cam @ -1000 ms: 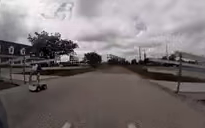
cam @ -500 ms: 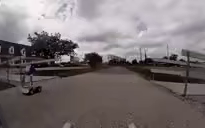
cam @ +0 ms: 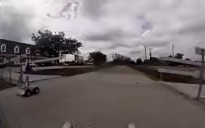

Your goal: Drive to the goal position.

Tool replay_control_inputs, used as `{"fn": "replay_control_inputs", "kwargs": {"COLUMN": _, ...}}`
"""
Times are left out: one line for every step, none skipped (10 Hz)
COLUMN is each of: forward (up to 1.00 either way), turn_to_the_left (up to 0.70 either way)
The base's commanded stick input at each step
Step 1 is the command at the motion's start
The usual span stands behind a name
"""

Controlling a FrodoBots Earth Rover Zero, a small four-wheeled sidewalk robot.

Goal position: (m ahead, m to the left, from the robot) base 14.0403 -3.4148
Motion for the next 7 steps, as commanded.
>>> {"fn": "replay_control_inputs", "kwargs": {"forward": 0.60, "turn_to_the_left": 0.15}}
{"fn": "replay_control_inputs", "kwargs": {"forward": 0.60, "turn_to_the_left": 0.15}}
{"fn": "replay_control_inputs", "kwargs": {"forward": 0.60, "turn_to_the_left": 0.15}}
{"fn": "replay_control_inputs", "kwargs": {"forward": 0.60, "turn_to_the_left": 0.15}}
{"fn": "replay_control_inputs", "kwargs": {"forward": 0.60, "turn_to_the_left": 0.08}}
{"fn": "replay_control_inputs", "kwargs": {"forward": 0.60, "turn_to_the_left": 0.00}}
{"fn": "replay_control_inputs", "kwargs": {"forward": 0.60, "turn_to_the_left": 0.00}}
